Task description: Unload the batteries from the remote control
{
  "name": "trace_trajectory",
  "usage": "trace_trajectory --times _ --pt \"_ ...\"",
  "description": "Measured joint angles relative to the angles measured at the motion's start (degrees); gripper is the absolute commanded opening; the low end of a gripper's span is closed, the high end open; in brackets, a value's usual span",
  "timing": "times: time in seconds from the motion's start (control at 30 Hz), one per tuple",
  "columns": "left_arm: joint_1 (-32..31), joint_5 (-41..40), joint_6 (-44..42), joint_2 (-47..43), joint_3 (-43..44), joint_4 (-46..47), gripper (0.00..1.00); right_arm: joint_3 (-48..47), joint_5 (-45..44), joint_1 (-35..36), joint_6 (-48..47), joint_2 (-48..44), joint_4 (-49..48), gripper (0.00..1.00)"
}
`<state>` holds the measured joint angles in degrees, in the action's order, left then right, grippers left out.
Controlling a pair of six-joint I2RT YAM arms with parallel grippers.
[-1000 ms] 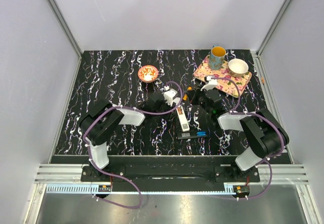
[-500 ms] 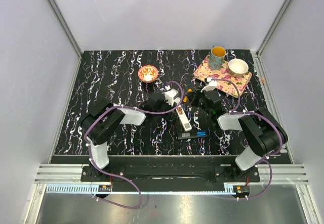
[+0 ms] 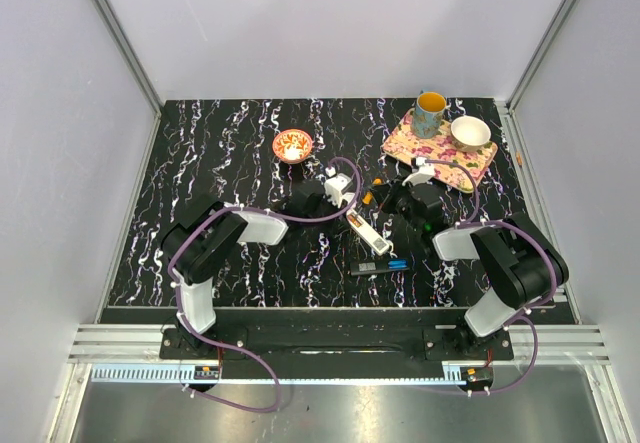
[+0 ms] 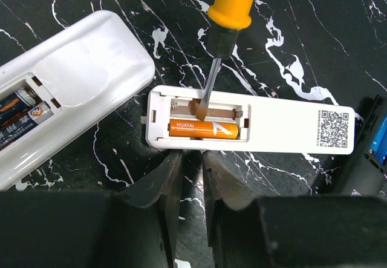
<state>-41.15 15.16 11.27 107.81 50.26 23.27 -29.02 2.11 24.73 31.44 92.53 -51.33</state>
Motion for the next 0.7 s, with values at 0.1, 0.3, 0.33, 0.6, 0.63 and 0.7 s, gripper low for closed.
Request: trace_trajectory --times 0.1,0.3,0.33,0.6,0.63,0.7 --pt "0.26 0.63 0.02 0.07 0.15 -0.17 0.23 0.57 0.22 -0.22 0.81 0.00 -0.74 0.00" --pt "0.42 1.09 0.13 0.15 0.44 -0.90 0.23 0.57 1.07 -0.55 1.97 -0.02 -0.66 0.00" --pt "0.46 1.20 0.22 0.17 0.55 -1.01 0.23 0.57 1.22 -0.63 2.10 -0.02 -0.61 0.00" --pt "0.57 1.68 0.74 0.33 1.27 -2.19 0.22 -0.39 3.65 -2.40 5.64 2.91 -1.57 0.00" --pt "0.57 1.70 0.81 0.35 1.42 -2.49 0.22 -0.79 4.11 -2.67 6.19 3.45 -1.57 0.00" --pt "0.59 1.75 0.83 0.39 1.73 -3.06 0.22 -1.68 5.14 -3.08 6.95 4.55 -1.55 0.00"
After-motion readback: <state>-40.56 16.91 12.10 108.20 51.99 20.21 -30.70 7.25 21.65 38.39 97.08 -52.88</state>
